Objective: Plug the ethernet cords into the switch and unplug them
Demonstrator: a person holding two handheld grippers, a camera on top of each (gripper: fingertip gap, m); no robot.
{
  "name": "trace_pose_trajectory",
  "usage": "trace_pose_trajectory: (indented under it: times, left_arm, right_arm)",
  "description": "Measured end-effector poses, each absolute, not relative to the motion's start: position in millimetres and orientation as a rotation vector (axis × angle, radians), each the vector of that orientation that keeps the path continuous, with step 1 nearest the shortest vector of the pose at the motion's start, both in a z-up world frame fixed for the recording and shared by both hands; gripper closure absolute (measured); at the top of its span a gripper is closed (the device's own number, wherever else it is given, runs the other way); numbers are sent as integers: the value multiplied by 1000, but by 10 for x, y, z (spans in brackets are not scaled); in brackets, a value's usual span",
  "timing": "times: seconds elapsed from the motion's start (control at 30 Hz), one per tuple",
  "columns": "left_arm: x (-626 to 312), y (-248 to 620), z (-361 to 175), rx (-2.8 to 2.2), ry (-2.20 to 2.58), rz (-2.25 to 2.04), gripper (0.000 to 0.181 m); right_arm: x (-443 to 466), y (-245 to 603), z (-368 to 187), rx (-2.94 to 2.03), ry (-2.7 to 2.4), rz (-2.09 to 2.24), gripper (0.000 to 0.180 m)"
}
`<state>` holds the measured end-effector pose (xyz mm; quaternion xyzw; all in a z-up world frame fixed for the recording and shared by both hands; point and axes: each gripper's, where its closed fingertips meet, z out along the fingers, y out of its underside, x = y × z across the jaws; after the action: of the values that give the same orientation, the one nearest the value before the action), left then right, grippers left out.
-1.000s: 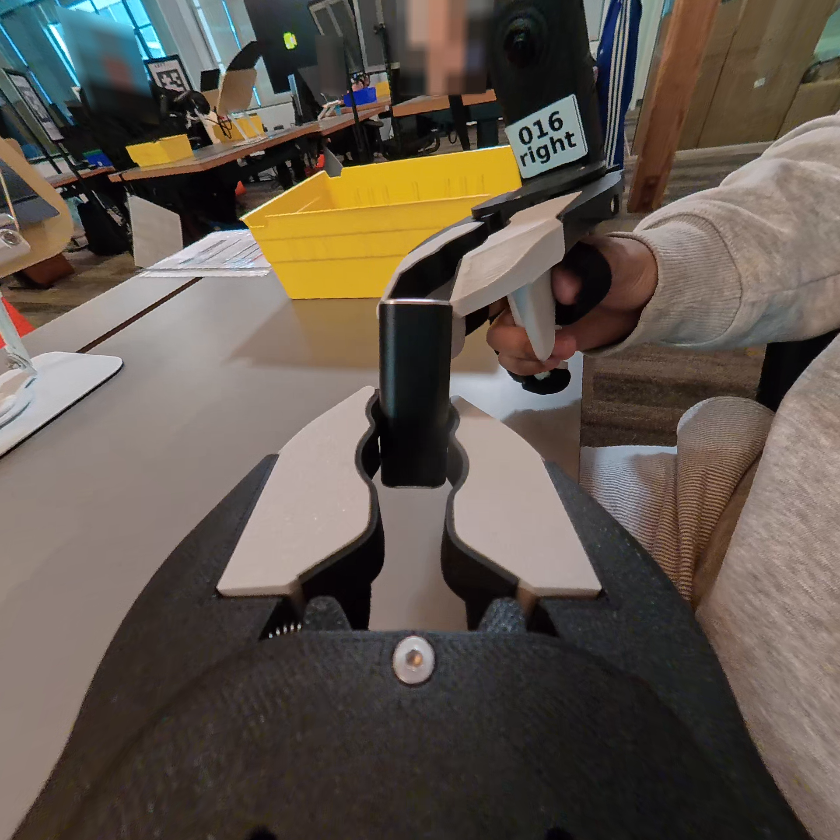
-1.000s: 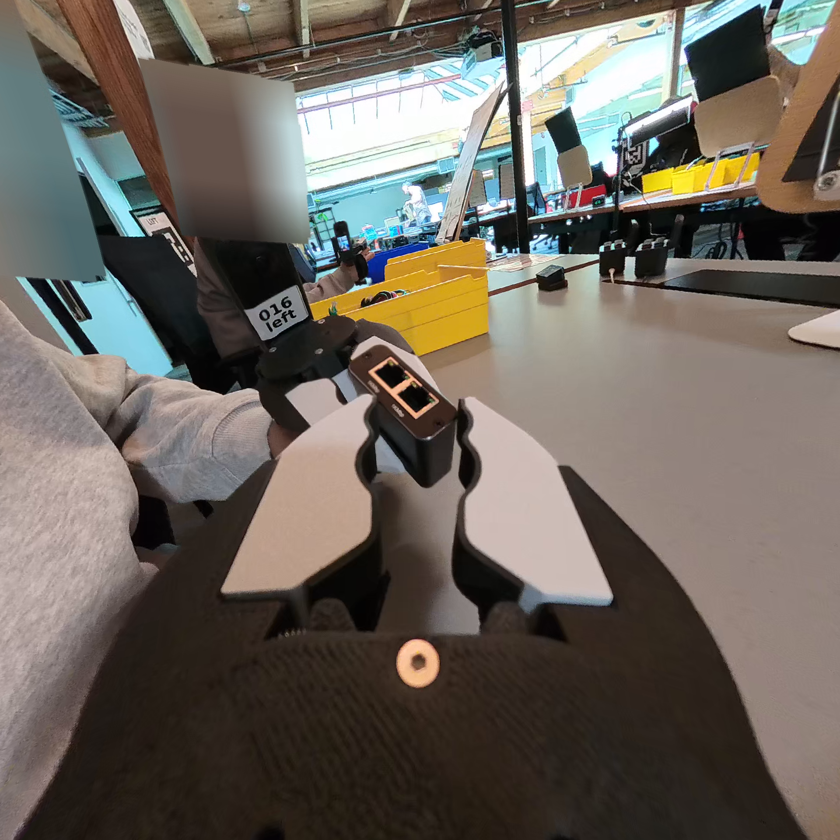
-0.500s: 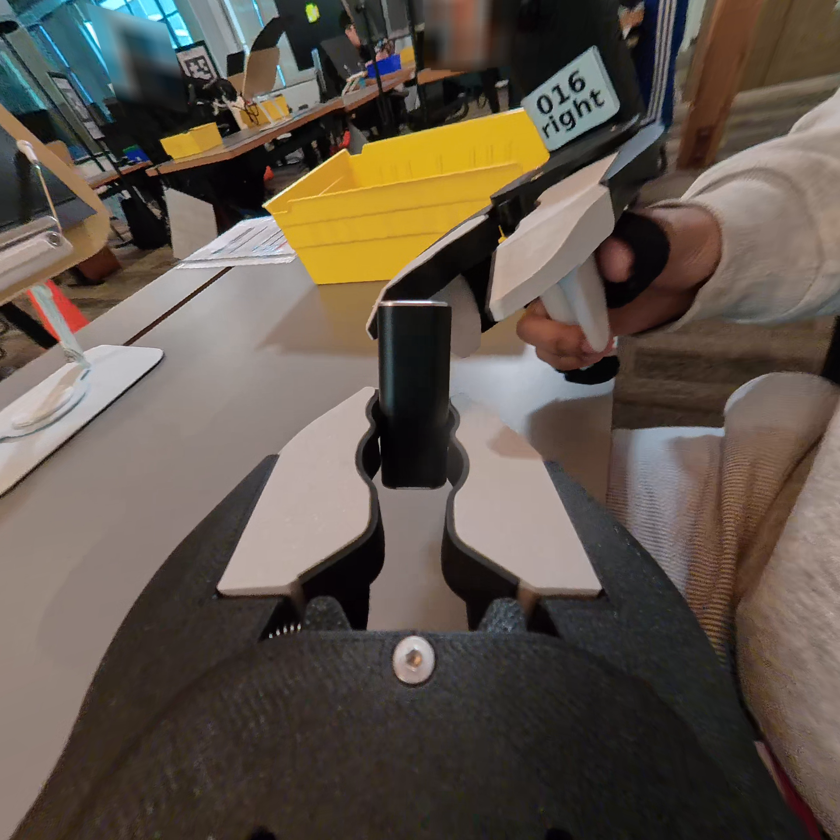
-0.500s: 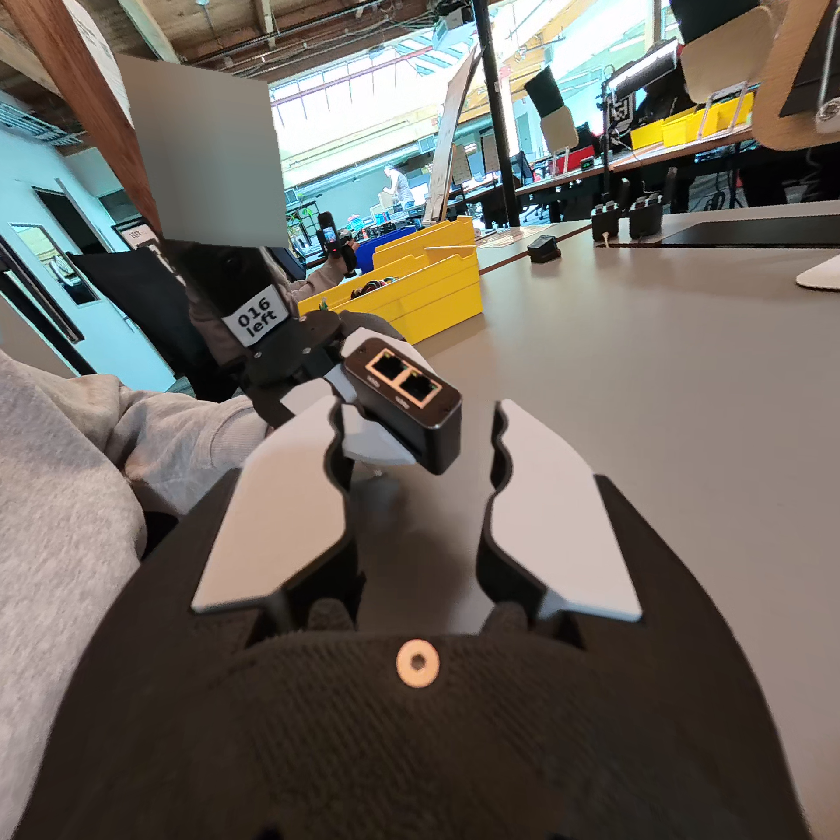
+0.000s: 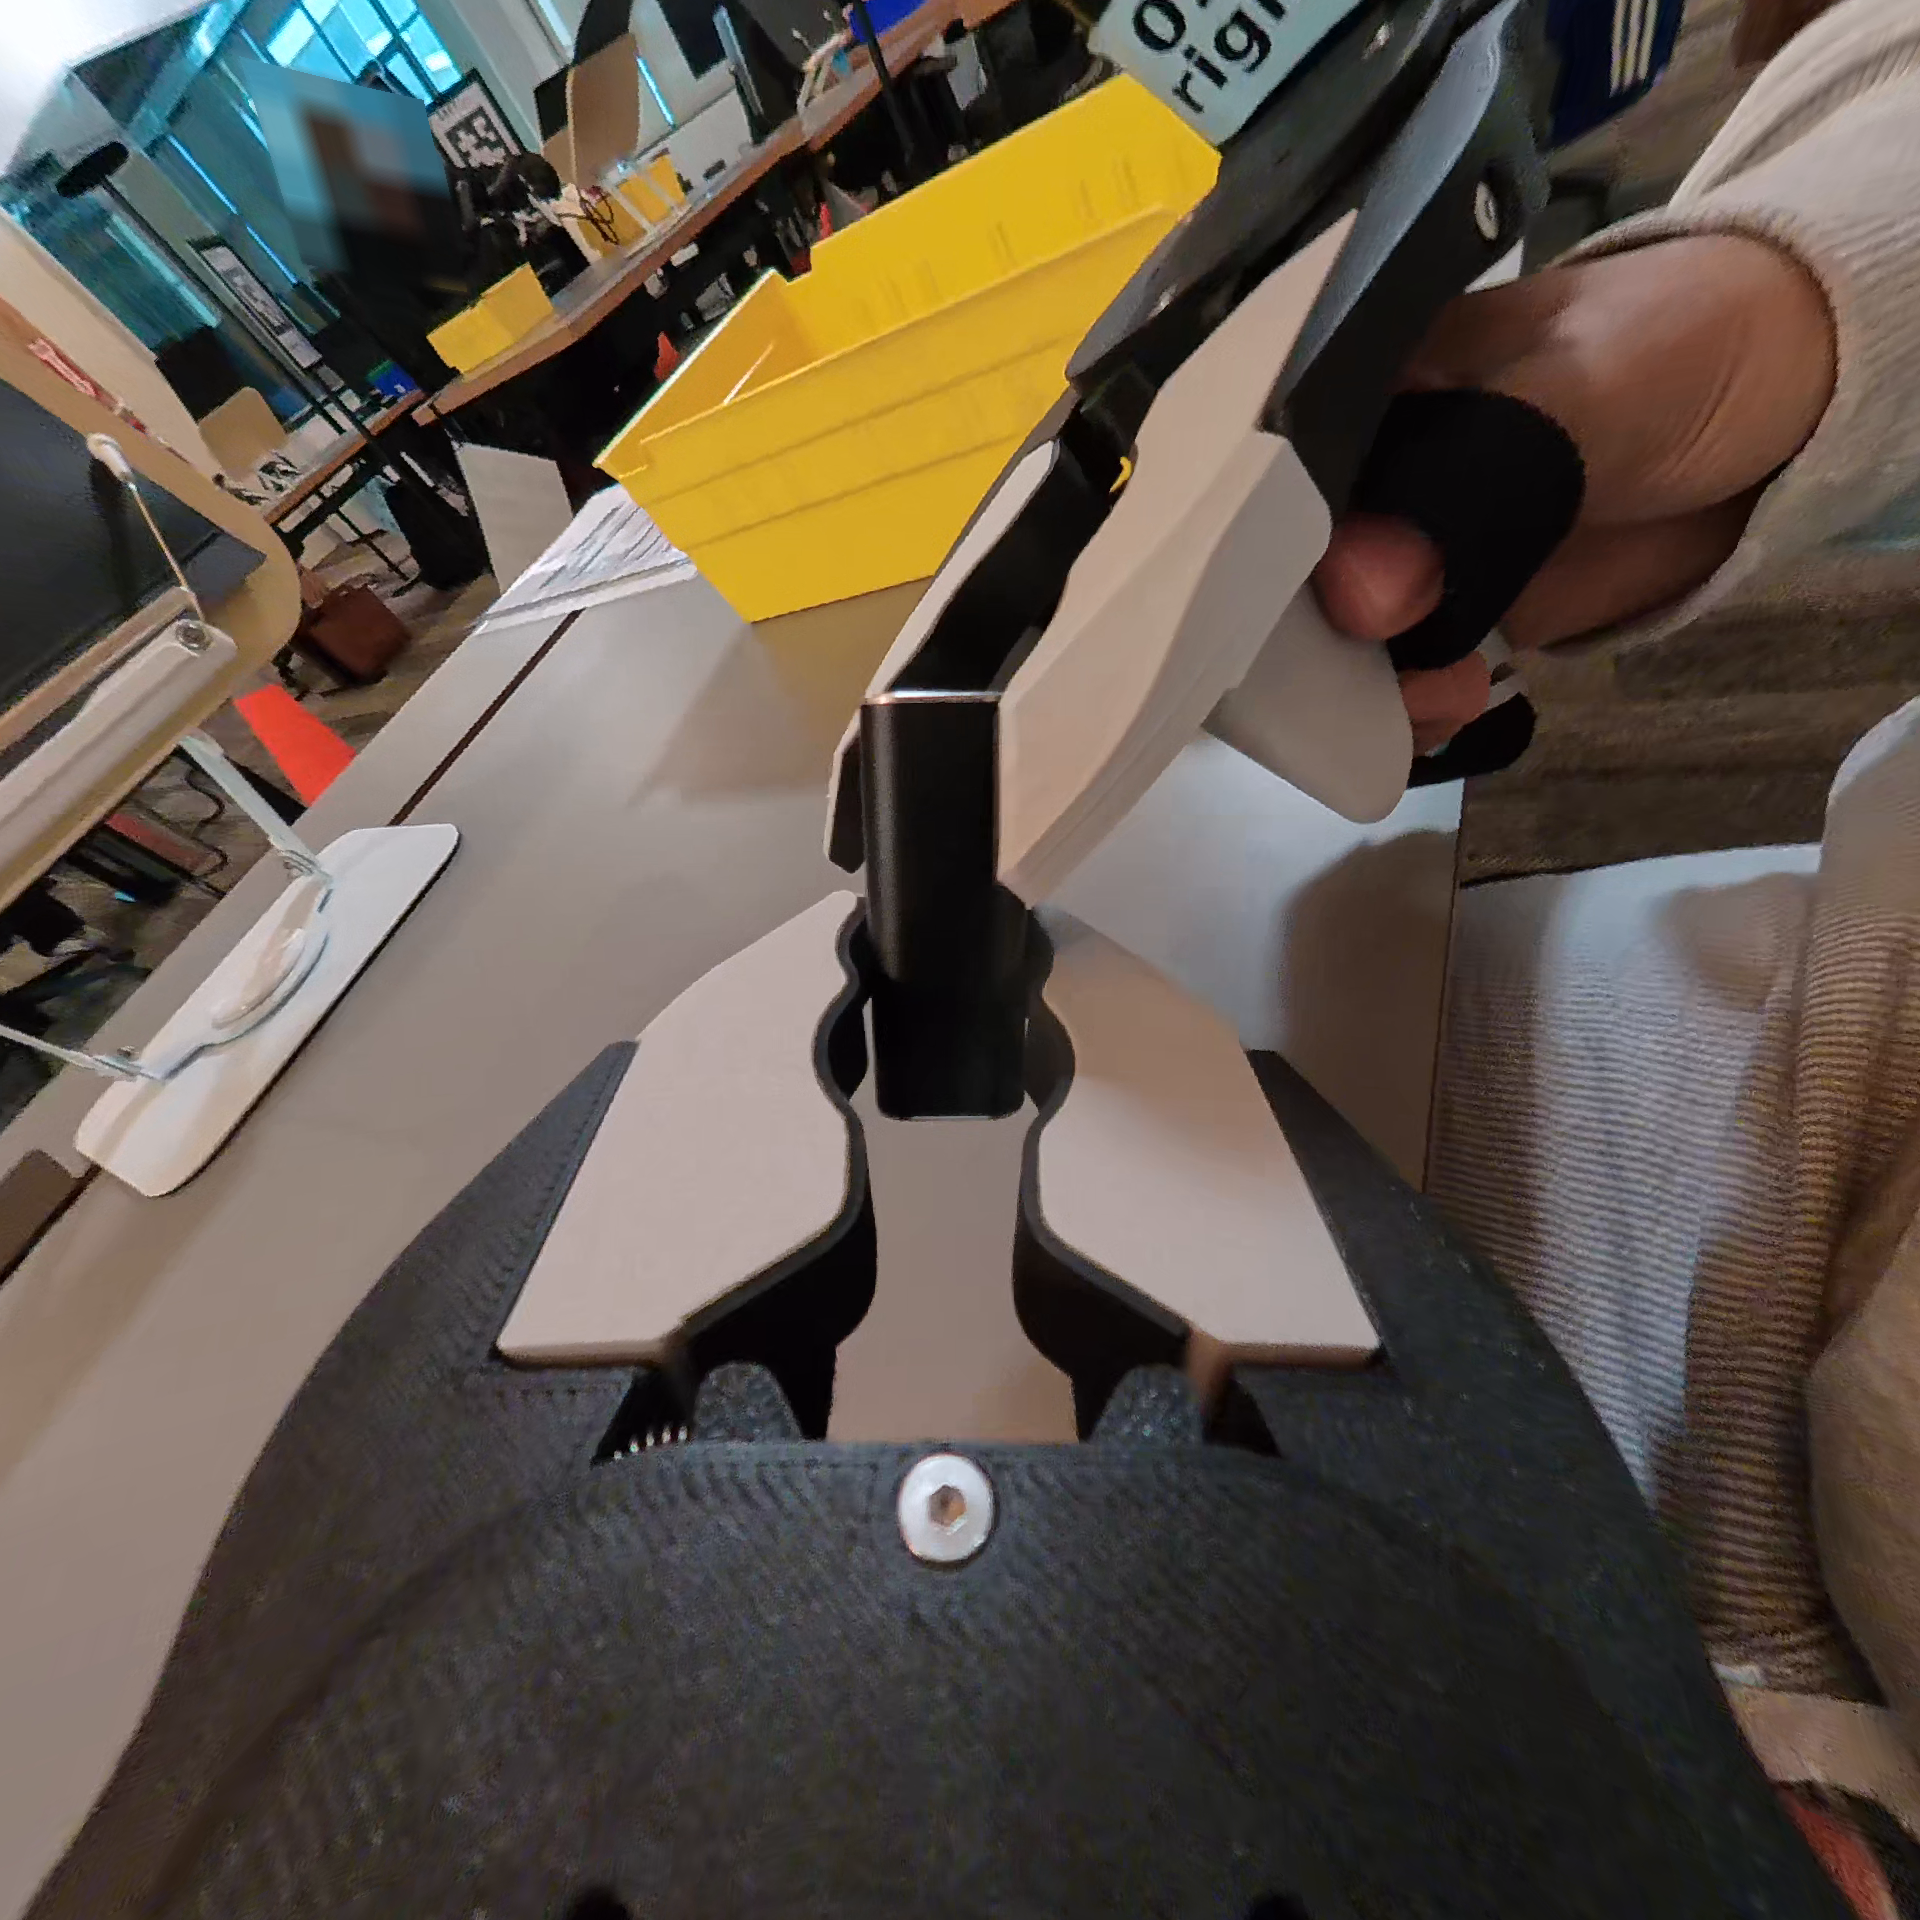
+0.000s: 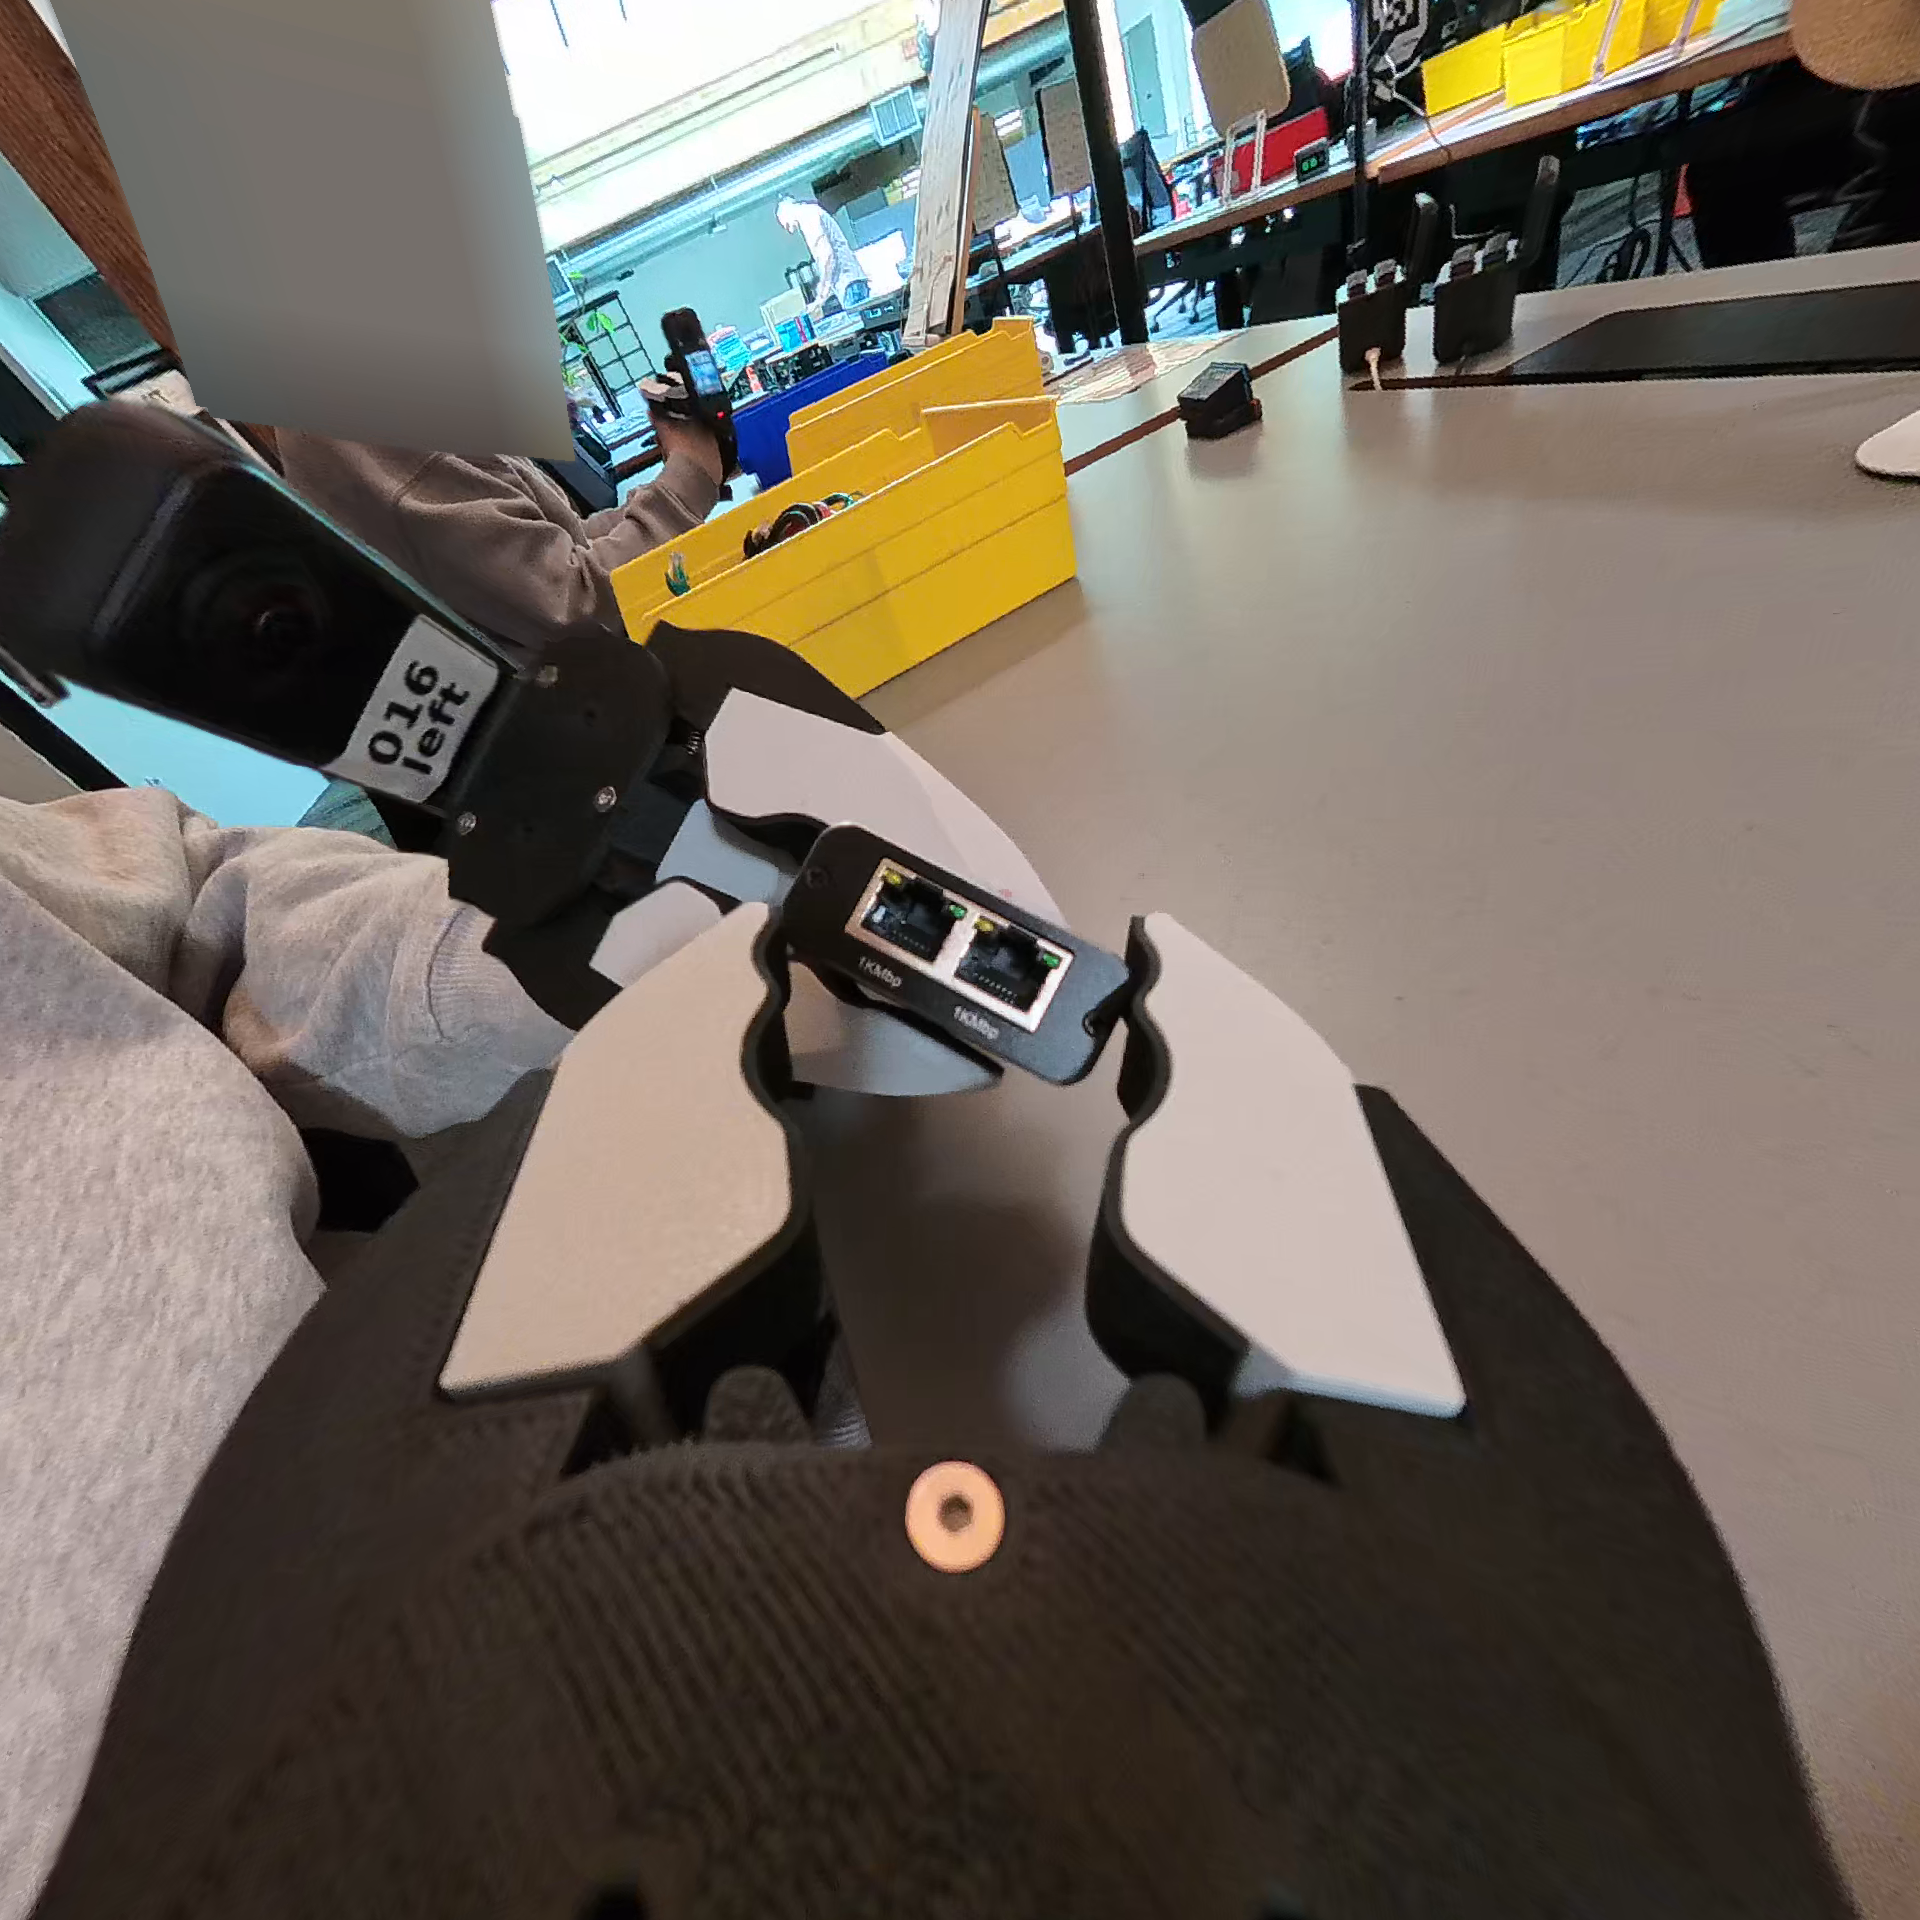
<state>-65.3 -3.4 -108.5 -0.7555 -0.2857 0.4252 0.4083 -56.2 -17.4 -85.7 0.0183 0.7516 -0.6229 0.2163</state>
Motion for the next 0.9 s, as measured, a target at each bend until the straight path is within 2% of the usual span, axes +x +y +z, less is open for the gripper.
trace_pose_trajectory:
  times: [0.07, 0.2, 0.5, 0.63, 0.8, 0.9]
  left_arm:
    - [-670, -53, -1082, -1862, -749, 1039, 138]
    - [-715, -112, -1160, -1830, -829, 941, 119]
    - [-614, 50, -985, -1590, -799, 582, 111]
    - [-553, 119, -857, -1358, -805, 259, 104]
    - [-549, 52, -684, -1041, -798, -35, 80]
    - [-499, 85, -618, -976, -749, -143, 75]
  right_arm:
    - [-558, -169, -853, 43, 2074, -1724, 117]
    - [-534, -145, -758, -23, 2030, -1770, 118]
    - [-655, -43, -524, -86, 1915, -1898, 118]
    - [-686, -3, -462, -116, 1901, -1943, 118]
    - [-594, 10, -441, -175, 1874, -1938, 118]
    - [-497, 32, -408, -225, 1830, -1925, 118]
